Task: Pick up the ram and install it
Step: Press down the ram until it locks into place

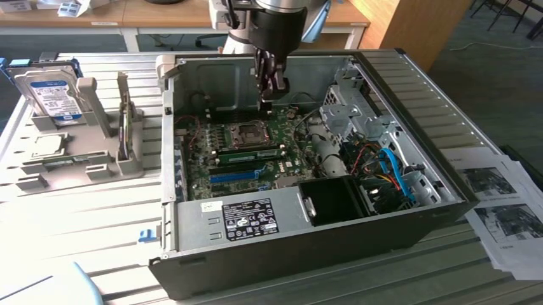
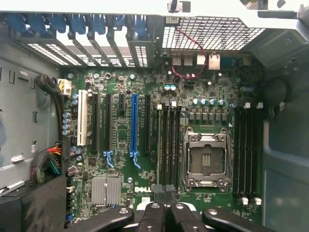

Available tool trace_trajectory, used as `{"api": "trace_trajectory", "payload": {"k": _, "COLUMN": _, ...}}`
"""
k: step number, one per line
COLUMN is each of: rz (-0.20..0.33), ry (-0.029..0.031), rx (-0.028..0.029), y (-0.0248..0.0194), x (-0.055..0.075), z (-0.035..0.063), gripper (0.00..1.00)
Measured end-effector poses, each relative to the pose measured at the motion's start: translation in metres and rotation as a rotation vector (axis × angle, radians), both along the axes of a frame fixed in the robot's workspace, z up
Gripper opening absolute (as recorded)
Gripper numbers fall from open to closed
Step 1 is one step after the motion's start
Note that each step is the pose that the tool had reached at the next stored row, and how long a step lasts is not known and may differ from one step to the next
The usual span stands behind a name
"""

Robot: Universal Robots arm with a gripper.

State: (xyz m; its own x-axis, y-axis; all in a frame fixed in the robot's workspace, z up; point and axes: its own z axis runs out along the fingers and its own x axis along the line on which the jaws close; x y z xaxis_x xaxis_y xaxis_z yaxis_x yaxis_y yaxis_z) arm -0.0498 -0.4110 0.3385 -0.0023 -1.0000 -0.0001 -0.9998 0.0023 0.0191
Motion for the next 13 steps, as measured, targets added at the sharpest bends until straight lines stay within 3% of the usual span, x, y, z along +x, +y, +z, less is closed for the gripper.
{"api": "trace_trajectory", "payload": {"k": 13, "rz": 0.0, "ry": 0.0, "rx": -0.0001, "y": 0.0, "x": 0.0, "z": 0.0052, "gripper": 0.09}}
